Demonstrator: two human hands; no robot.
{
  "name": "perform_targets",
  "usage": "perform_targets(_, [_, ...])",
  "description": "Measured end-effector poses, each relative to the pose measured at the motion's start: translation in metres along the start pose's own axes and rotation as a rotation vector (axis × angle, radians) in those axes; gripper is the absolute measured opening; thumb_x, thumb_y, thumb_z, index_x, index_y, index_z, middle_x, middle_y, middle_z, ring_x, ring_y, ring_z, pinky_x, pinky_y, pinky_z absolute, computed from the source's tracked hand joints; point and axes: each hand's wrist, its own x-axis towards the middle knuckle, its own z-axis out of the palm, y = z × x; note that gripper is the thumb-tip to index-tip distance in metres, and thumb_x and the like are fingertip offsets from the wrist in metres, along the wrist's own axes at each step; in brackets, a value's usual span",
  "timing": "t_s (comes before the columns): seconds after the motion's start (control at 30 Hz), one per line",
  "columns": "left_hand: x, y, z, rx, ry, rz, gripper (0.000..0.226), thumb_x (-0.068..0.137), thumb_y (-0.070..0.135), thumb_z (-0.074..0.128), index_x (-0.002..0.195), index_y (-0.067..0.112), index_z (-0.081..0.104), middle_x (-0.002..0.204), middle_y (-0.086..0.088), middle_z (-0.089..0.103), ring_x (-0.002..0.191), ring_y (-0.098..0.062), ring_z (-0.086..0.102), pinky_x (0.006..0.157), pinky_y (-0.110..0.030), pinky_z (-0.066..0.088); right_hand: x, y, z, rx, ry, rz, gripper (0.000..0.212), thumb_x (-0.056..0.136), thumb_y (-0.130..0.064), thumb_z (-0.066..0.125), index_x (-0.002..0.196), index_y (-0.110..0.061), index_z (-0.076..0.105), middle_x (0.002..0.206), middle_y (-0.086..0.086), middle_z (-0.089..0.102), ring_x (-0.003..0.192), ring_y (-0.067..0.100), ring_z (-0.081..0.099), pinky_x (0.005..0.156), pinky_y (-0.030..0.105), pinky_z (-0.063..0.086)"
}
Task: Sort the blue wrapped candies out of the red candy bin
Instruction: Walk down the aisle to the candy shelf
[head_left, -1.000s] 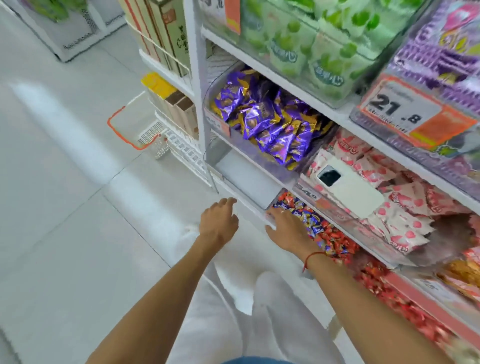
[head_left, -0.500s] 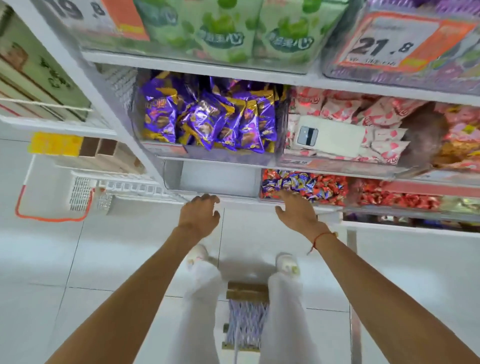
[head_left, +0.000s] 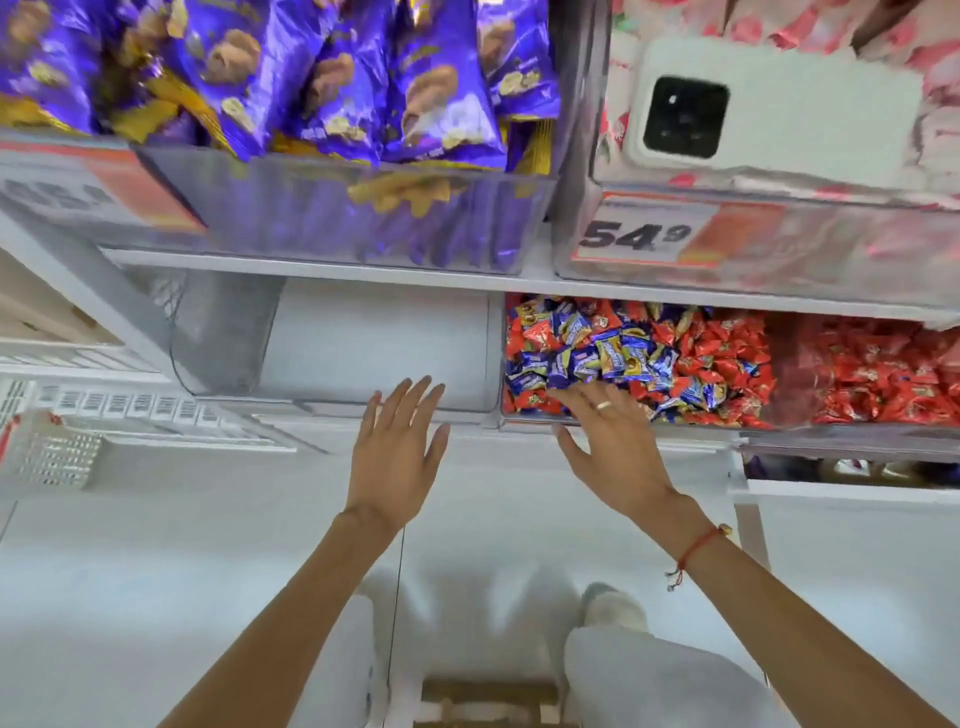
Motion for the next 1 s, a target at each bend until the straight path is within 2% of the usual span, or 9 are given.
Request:
perform_targets(0.07, [0.005, -0.007, 0.024, -0.007, 0.124, 0.035, 0.041, 0.099, 0.036, 0.034, 0.124, 0.017, 0.061, 0.121, -0.001, 0.064, 0.115, -0.023, 0.056, 0.114, -0.042, 0.022, -0.002, 0.011, 0.026, -0.021, 0.131, -0.074, 0.036, 0.089, -0.025, 0.060, 0.124, -0.015, 0.062, 0.102, 0.003, 0.062, 0.100, 0.020, 0.046, 0.088, 0.035, 0.039])
perform_targets(0.17, [0.009, -0.011, 0.046, -0.028, 0.344, 0.078, 0.032, 0.098, 0.034, 0.041, 0.109, 0.018, 0.066, 0.101, 0.001, 0.066, 0.099, -0.019, 0.051, 0.107, -0.040, 0.028, -0.005, 0.023, 0.054, -0.023, 0.311, -0.174, 0.035, 0.091, -0.029, 0.057, 0.122, -0.014, 0.063, 0.098, 0.002, 0.062, 0.098, 0.022, 0.047, 0.085, 0.032, 0.035])
perform_targets(0.33, [0.014, -0.015, 0.065, -0.053, 0.549, 0.087, 0.028, 0.099, 0.035, 0.041, 0.101, 0.021, 0.065, 0.092, 0.005, 0.062, 0.093, -0.017, 0.046, 0.099, -0.035, 0.026, -0.005, 0.035, 0.080, -0.021, 0.542, -0.306, 0.032, 0.091, -0.023, 0.061, 0.123, -0.016, 0.064, 0.097, 0.005, 0.064, 0.097, 0.026, 0.050, 0.085, 0.041, 0.041])
perform_targets(0.43, [0.019, -0.019, 0.070, -0.090, 0.619, 0.113, 0.028, 0.098, 0.039, 0.041, 0.097, 0.025, 0.065, 0.089, 0.010, 0.061, 0.091, -0.013, 0.045, 0.097, -0.032, 0.024, -0.003, 0.038, 0.089, -0.079, 0.624, -0.336, 0.032, 0.092, -0.021, 0.060, 0.124, -0.018, 0.062, 0.098, 0.006, 0.064, 0.097, 0.026, 0.049, 0.086, 0.040, 0.039])
perform_targets(0.6, [0.020, -0.022, 0.070, -0.120, 0.651, 0.138, 0.031, 0.097, 0.044, 0.040, 0.094, 0.028, 0.066, 0.081, 0.014, 0.058, 0.083, -0.015, 0.048, 0.092, -0.030, 0.026, -0.005, 0.031, 0.095, -0.145, 0.701, -0.316, 0.029, 0.095, -0.023, 0.053, 0.120, -0.013, 0.065, 0.095, 0.005, 0.062, 0.095, 0.026, 0.050, 0.083, 0.040, 0.042])
perform_targets(0.77, [0.022, -0.020, 0.072, -0.088, 0.640, 0.137, 0.040, 0.097, 0.046, 0.034, 0.094, 0.023, 0.066, 0.086, 0.007, 0.065, 0.082, -0.021, 0.047, 0.092, -0.037, 0.031, -0.012, 0.019, 0.085, -0.145, 0.611, -0.246, 0.031, 0.095, -0.023, 0.048, 0.122, -0.014, 0.062, 0.094, 0.005, 0.059, 0.094, 0.026, 0.050, 0.082, 0.042, 0.046])
perform_targets(0.87, [0.023, -0.019, 0.073, -0.009, 0.582, 0.133, 0.046, 0.097, 0.048, 0.028, 0.099, 0.022, 0.066, 0.099, 0.001, 0.067, 0.092, -0.030, 0.054, 0.100, -0.048, 0.032, -0.020, 0.015, 0.072, -0.171, 0.490, -0.233, 0.037, 0.092, -0.020, 0.049, 0.127, -0.015, 0.060, 0.104, 0.008, 0.062, 0.102, 0.030, 0.053, 0.090, 0.046, 0.047])
perform_targets(0.93, [0.022, -0.015, 0.069, -0.004, 0.502, 0.092, 0.044, 0.100, 0.047, 0.030, 0.110, 0.024, 0.066, 0.112, -0.001, 0.065, 0.107, -0.032, 0.054, 0.110, -0.048, 0.022, -0.028, 0.016, 0.064, -0.202, 0.454, -0.196, 0.044, 0.087, -0.013, 0.057, 0.131, -0.017, 0.058, 0.125, 0.012, 0.059, 0.119, 0.034, 0.051, 0.103, 0.053, 0.038])
perform_targets(1.0, [0.019, -0.008, 0.063, -0.010, 0.452, 0.065, 0.040, 0.102, 0.045, 0.034, 0.123, 0.026, 0.062, 0.127, -0.003, 0.060, 0.123, -0.030, 0.049, 0.115, -0.047, 0.014, -0.039, 0.018, 0.056, -0.227, 0.484, -0.159, 0.048, 0.083, -0.007, 0.062, 0.130, -0.019, 0.057, 0.134, 0.011, 0.054, 0.125, 0.035, 0.048, 0.107, 0.055, 0.035])
